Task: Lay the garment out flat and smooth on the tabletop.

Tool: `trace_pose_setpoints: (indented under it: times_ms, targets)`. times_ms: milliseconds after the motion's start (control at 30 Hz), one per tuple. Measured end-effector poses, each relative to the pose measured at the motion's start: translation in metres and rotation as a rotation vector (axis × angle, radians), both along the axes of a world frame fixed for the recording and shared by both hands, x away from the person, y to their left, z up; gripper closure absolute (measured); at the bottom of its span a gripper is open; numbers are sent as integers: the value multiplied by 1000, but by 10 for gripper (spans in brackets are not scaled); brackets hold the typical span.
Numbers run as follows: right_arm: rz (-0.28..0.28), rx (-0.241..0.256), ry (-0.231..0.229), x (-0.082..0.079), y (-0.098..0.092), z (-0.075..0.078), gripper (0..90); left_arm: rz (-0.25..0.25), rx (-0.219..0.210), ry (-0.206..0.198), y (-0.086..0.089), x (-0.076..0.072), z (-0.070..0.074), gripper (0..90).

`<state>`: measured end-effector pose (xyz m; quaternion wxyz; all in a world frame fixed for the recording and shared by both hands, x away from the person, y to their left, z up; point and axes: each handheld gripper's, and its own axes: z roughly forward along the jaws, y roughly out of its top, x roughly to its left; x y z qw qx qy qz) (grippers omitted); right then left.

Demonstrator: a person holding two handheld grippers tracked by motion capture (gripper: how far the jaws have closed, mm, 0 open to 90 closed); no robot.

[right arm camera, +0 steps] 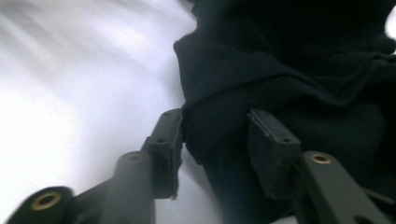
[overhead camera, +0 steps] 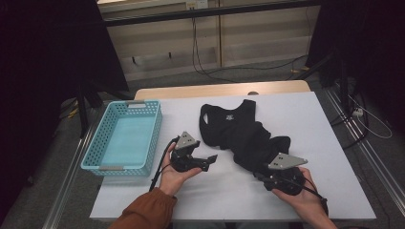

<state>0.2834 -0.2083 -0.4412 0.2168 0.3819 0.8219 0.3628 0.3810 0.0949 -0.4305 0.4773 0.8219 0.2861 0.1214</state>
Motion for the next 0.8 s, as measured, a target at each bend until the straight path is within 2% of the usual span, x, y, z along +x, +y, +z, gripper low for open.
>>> trace_pose_setpoints:
  times_ms: [67,100,167,267,433,467,500,533,600,667,800]
  targets:
    - [-14,-12,7,6,1,-3,441,-6,6,11,-2,0,-2,151]
    - [-24,-23,16,8,3,-5,436,-6,16,7,-2,0,-2,152]
    - [-26,-41,22,13,5,-9,425,-9,9,8,-4,-1,-3,152]
    - [-22,-42,8,17,9,-10,402,-16,18,2,-6,-2,-4,154]
    - [-21,-22,-55,20,15,-4,374,-22,21,6,-9,-1,-6,162]
    - [-22,-24,-59,22,16,-4,454,-20,20,6,-9,-1,-7,164]
    - [-17,-32,-72,23,17,-3,610,-19,18,6,-9,-1,-6,165]
    - [-20,-33,-75,25,17,-1,700,-19,20,4,-8,-1,-6,166]
    - [-28,18,-81,27,15,5,826,-17,17,-1,-8,0,-6,172]
    - [-35,39,-104,28,13,14,855,-19,18,-2,-8,0,-5,174]
    - [-45,127,-141,30,4,35,864,-32,15,-4,-10,-1,-3,178]
